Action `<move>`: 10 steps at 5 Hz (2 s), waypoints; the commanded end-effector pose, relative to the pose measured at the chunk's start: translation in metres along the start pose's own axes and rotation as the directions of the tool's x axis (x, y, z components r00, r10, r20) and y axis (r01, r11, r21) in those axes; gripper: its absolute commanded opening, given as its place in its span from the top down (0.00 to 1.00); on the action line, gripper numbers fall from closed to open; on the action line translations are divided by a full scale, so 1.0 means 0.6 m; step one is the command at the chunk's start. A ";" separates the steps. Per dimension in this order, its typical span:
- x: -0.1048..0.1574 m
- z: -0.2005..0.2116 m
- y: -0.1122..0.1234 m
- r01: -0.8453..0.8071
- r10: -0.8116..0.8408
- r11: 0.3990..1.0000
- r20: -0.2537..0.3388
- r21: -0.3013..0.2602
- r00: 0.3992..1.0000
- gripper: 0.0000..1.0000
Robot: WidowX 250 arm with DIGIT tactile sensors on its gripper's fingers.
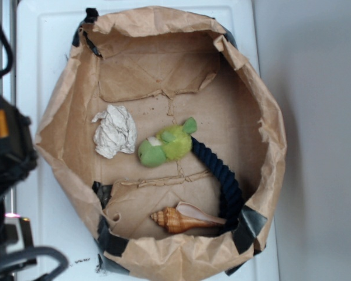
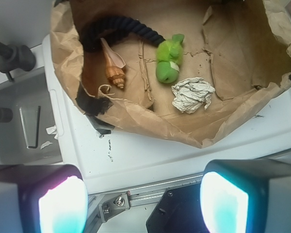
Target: Grab the shell.
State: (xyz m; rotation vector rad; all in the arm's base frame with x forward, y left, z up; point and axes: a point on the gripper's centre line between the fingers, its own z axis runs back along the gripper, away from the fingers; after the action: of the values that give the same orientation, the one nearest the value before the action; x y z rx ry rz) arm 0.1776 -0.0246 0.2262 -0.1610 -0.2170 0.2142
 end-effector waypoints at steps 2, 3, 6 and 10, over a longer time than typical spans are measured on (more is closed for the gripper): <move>0.089 -0.027 -0.048 -0.025 0.028 0.999 0.114 -0.027 0.993 0.00; 0.122 -0.048 -0.049 -0.031 0.034 0.999 0.148 -0.025 0.988 0.00; 0.179 -0.139 0.014 0.036 -0.029 0.999 0.204 -0.033 0.979 0.00; 0.135 -0.174 0.032 0.151 -0.165 0.984 0.175 0.091 0.971 0.00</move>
State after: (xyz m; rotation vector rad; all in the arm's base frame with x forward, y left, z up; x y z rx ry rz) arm 0.2706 -0.0024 0.1224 -0.0474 -0.3583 0.0826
